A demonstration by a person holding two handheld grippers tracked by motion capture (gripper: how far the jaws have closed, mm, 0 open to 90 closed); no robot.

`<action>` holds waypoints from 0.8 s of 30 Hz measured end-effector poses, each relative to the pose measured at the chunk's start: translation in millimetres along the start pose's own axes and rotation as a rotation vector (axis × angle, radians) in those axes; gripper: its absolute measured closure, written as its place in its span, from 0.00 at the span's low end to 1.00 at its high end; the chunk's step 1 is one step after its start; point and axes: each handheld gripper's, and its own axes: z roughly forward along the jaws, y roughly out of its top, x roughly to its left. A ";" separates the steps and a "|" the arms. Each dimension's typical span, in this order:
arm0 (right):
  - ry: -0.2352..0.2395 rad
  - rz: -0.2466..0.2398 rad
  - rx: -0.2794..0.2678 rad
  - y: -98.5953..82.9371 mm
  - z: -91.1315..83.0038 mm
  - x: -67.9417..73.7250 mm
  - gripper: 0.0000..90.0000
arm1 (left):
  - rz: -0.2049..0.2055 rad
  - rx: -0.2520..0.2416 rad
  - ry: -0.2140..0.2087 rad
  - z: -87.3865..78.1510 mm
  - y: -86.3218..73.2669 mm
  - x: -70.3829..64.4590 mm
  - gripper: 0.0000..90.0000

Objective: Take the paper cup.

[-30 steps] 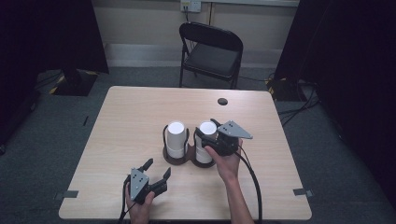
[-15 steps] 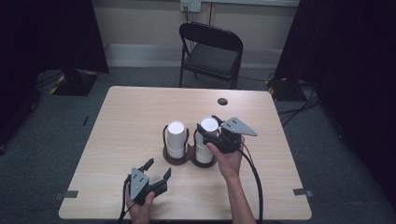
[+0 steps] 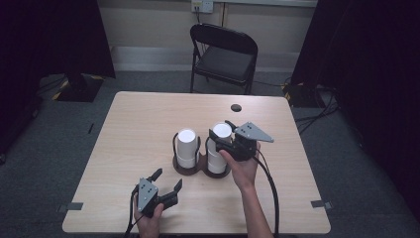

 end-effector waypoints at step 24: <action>0.009 0.027 -0.043 13.6 -5.2 -0.9 0.39 | -0.043 0.020 -0.062 1.2 0.6 4.7 0.20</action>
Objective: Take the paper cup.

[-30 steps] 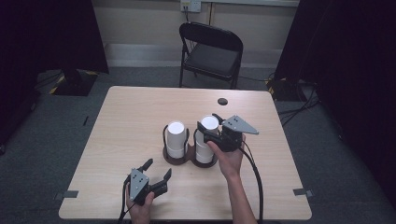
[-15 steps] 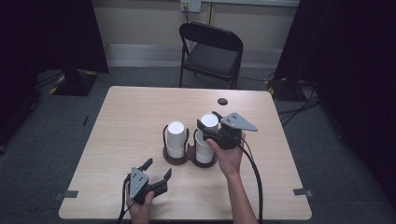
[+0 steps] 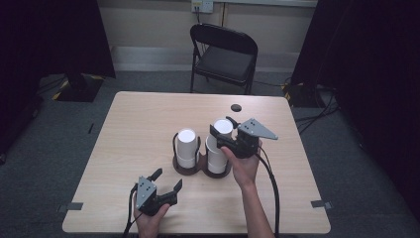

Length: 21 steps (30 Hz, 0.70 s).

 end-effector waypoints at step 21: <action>0.041 0.058 -0.075 13.0 -39.1 2.4 0.39 | -0.072 -0.020 -0.053 -2.5 2.2 2.3 0.35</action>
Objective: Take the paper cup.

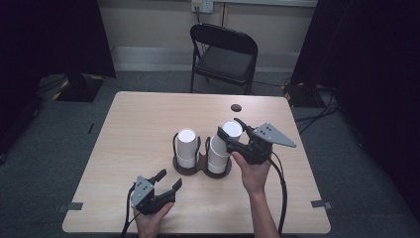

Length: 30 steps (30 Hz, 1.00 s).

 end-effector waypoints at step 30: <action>0.107 0.320 -0.040 -67.0 -40.1 15.8 0.39 | -0.030 -0.031 -0.210 21.5 9.3 -25.5 0.49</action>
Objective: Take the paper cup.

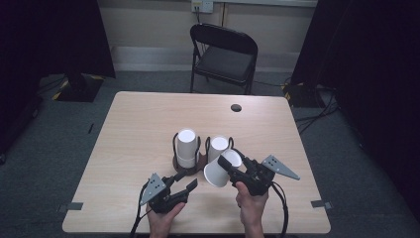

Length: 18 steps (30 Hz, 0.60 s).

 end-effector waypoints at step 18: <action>0.128 0.175 0.022 -27.0 2.5 -0.6 0.39 | 0.021 -0.081 -0.134 15.0 -1.1 -11.7 0.71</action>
